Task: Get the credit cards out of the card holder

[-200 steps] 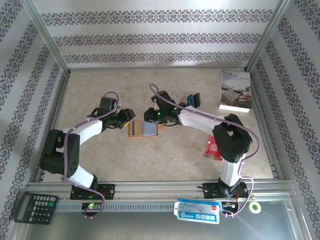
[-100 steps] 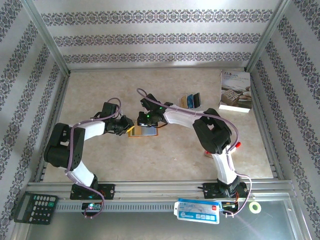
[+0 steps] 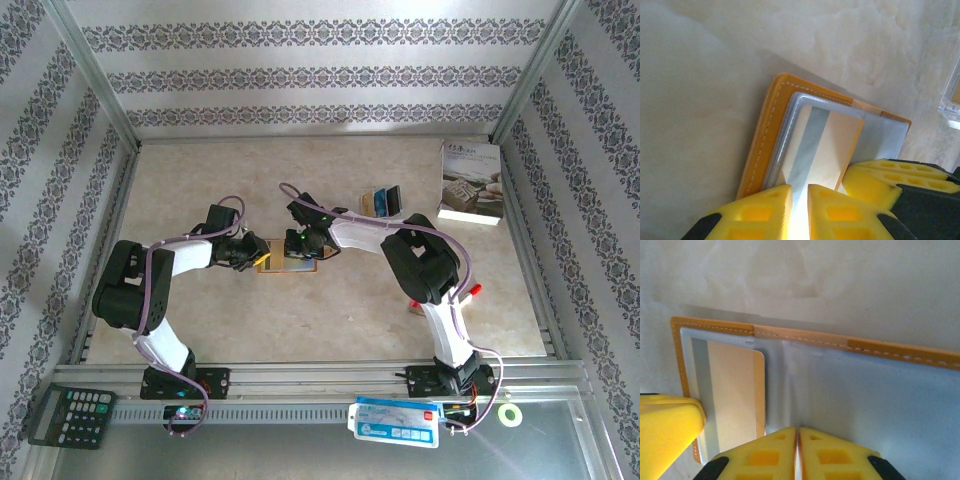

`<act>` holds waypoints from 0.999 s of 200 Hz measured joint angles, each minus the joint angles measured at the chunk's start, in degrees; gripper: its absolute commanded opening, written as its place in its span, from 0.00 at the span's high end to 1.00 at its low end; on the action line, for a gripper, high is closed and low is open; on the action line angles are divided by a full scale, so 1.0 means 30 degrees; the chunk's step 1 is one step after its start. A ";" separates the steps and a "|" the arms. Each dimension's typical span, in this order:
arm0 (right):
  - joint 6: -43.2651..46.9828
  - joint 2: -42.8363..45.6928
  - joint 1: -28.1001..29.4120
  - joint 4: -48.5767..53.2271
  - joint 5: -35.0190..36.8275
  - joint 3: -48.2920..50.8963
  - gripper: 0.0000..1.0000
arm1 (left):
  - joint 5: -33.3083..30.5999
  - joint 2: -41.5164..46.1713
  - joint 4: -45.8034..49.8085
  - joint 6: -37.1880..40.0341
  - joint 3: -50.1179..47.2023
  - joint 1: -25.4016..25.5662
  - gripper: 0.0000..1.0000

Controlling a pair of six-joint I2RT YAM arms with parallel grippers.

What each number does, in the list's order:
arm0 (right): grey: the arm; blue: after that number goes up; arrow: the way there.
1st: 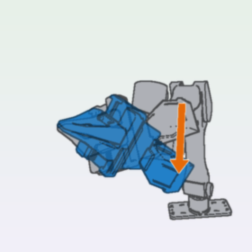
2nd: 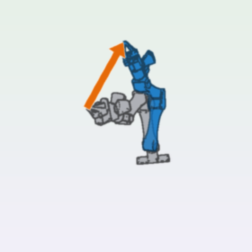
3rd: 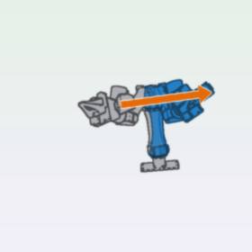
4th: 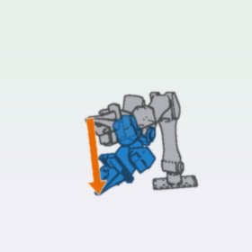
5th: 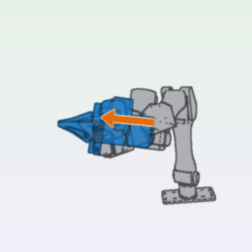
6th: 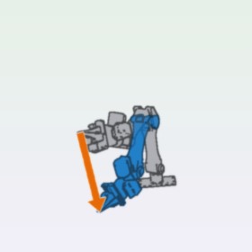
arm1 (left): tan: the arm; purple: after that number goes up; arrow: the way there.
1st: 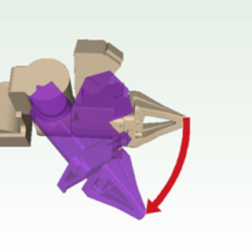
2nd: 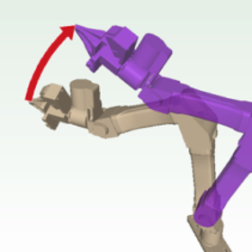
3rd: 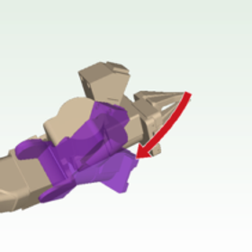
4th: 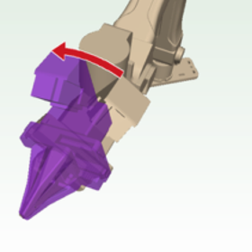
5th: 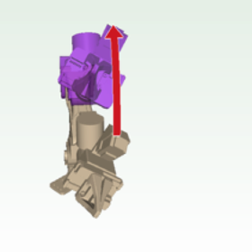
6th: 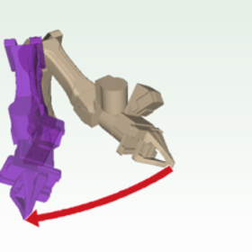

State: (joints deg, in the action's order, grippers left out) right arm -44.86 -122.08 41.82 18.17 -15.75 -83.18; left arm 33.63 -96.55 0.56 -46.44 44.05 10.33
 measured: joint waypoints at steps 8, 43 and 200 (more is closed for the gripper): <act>0.0007 0.0153 -0.0022 -0.0073 0.0102 0.0182 0.85 | 0.0000 0.0000 0.0007 0.0058 -0.0007 -0.0007 0.83; 0.0073 0.1013 -0.0138 -0.0335 0.0437 0.1115 0.78 | 0.0233 0.0044 0.0029 0.0189 -0.0007 -0.0073 0.83; -0.0918 0.1581 -0.0481 -0.3883 -0.3162 0.1931 0.81 | -0.0954 0.0495 0.2506 0.1413 0.1566 -0.0109 0.88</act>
State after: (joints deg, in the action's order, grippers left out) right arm -47.62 -117.34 40.38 6.52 -25.23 -77.38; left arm 30.76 -95.07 8.08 -42.19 48.75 10.00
